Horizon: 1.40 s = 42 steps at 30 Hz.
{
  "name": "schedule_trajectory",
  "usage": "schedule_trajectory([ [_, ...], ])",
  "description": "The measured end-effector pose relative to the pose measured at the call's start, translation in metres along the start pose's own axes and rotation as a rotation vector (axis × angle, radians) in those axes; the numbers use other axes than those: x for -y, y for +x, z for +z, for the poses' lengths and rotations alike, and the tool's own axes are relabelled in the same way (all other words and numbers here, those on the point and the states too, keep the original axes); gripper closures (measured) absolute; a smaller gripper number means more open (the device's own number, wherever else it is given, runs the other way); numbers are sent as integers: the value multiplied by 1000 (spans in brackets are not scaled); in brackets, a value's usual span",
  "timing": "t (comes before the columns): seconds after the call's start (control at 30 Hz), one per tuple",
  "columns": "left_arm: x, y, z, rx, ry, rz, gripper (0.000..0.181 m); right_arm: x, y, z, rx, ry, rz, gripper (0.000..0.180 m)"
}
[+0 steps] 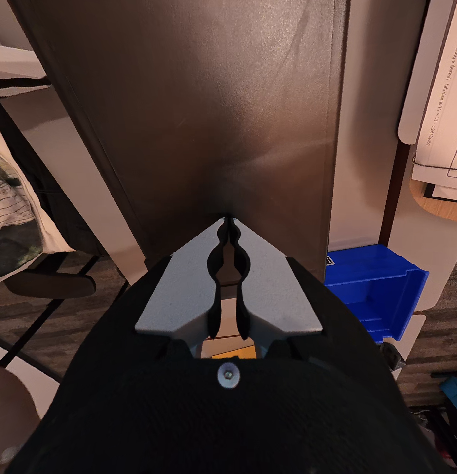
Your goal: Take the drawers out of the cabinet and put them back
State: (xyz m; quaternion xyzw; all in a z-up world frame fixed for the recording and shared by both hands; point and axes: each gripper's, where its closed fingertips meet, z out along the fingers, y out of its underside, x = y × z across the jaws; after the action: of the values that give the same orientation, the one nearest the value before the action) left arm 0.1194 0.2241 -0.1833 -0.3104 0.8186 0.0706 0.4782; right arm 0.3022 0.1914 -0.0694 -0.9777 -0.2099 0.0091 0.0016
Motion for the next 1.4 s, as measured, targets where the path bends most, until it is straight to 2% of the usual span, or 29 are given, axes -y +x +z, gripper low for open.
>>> schedule_trajectory([
  [0.03,0,-2,0,30,6,-8,165,0,0,0,0,-3,1,180],
  [0.4,1,-8,0,132,28,-105,162,0,0,0,-12,-29,7,180],
  [0.47,3,-11,-2,170,54,-129,154,0,0,0,-16,-28,7,180],
  [0.6,12,-10,-12,251,147,-258,126,0,0,0,-19,-17,8,180],
  [0.67,14,-3,-17,281,186,-343,122,0,0,0,-16,-9,8,180],
  [0.8,10,8,-26,351,247,-517,126,0,0,0,-16,-14,8,180],
  [0.83,12,14,-27,335,268,-568,132,0,0,0,-18,-18,6,180],
  [0.93,15,22,-27,334,318,-683,181,0,0,0,-21,-23,-1,180],
  [1.1,19,16,-8,382,307,-726,181,0,0,0,-16,-13,14,180],
  [1.4,23,0,24,480,229,-646,181,0,0,0,-21,-37,14,180],
])
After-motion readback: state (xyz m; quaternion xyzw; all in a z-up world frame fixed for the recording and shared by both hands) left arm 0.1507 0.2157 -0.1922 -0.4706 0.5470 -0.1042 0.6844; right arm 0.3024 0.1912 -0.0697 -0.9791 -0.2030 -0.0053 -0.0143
